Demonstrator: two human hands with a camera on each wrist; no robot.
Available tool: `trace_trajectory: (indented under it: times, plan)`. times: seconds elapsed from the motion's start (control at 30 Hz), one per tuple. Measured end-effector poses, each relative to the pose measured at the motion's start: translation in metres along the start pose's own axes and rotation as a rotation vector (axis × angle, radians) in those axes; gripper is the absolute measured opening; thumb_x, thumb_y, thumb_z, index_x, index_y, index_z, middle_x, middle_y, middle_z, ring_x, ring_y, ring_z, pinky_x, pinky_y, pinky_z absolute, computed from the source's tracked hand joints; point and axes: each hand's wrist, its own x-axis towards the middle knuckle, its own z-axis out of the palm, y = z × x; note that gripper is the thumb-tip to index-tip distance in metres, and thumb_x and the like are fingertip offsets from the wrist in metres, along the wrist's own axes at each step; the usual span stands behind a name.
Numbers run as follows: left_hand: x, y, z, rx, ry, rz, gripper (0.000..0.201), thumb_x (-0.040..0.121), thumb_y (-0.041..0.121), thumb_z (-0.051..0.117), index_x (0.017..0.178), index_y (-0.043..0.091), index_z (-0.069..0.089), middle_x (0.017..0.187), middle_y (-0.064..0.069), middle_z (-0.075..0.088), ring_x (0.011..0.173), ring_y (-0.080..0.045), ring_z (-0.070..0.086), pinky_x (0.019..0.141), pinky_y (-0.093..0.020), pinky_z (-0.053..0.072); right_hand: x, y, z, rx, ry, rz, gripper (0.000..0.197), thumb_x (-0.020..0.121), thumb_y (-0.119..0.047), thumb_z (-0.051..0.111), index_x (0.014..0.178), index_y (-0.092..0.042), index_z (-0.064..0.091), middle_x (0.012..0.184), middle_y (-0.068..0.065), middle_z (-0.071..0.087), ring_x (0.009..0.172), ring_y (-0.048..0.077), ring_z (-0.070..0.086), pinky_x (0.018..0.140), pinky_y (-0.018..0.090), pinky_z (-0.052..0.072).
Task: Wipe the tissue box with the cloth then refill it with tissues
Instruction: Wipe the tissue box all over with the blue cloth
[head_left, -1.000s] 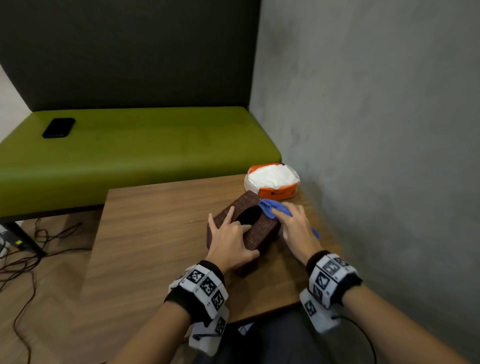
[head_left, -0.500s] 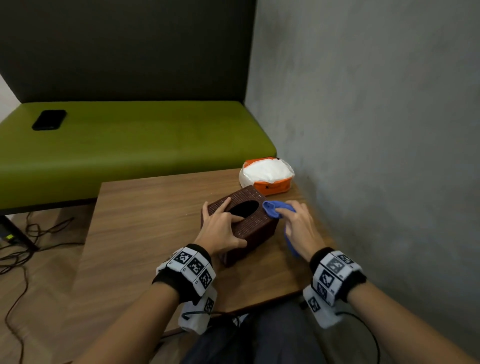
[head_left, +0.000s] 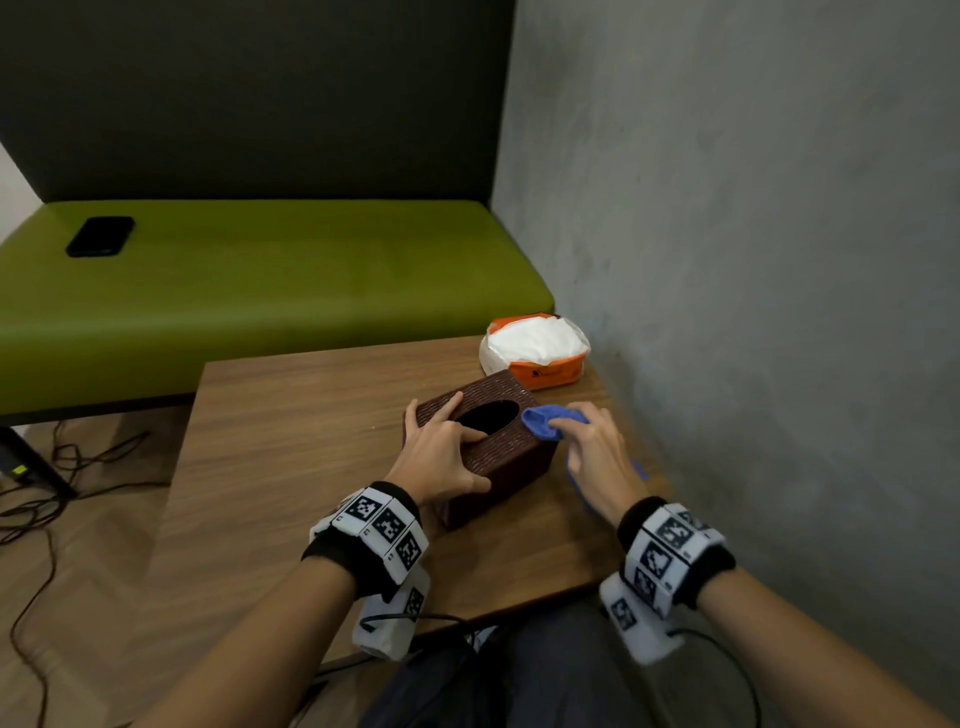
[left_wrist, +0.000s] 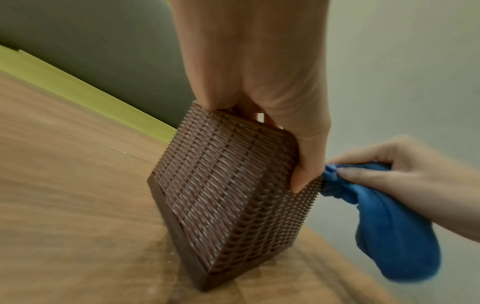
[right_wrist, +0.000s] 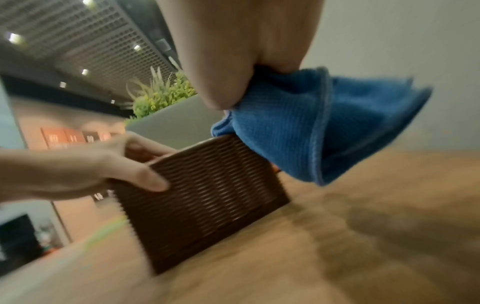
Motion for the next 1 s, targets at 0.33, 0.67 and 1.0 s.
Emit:
trace_trajectory:
  times: [0.33, 0.67, 1.0]
  plan:
    - [0.005, -0.015, -0.017, 0.074, -0.166, 0.078, 0.066, 0.072, 0.032, 0.073, 0.132, 0.019, 0.051, 0.139, -0.004, 0.050, 0.148, -0.012, 0.003, 0.114, -0.054, -0.013, 0.000, -0.009, -0.011, -0.033, -0.180, -0.134, 0.036, 0.080, 0.015, 0.049, 0.107, -0.003, 0.067, 0.117, 0.019, 0.058, 0.102, 0.036, 0.051, 0.091, 0.043, 0.043]
    - [0.009, 0.030, -0.004, 0.072, -0.164, -0.146, 0.079, 0.066, 0.068, 0.062, 0.121, 0.011, 0.058, 0.145, -0.010, 0.040, 0.147, -0.030, -0.006, 0.105, -0.072, -0.006, 0.009, 0.001, -0.003, 0.032, -0.063, -0.012, 0.034, 0.088, 0.006, 0.050, 0.118, -0.006, 0.062, 0.121, 0.019, 0.054, 0.114, 0.034, 0.047, 0.100, 0.037, 0.037]
    - [-0.001, 0.030, 0.005, 0.212, -0.109, -0.079, 0.075, 0.071, 0.048, 0.066, 0.136, 0.019, 0.044, 0.143, -0.007, 0.045, 0.147, -0.029, -0.004, 0.107, -0.069, -0.008, -0.014, -0.001, -0.008, -0.028, -0.069, -0.265, 0.039, 0.065, 0.020, 0.066, 0.094, -0.006, 0.071, 0.105, 0.021, 0.065, 0.086, 0.037, 0.061, 0.078, 0.042, 0.054]
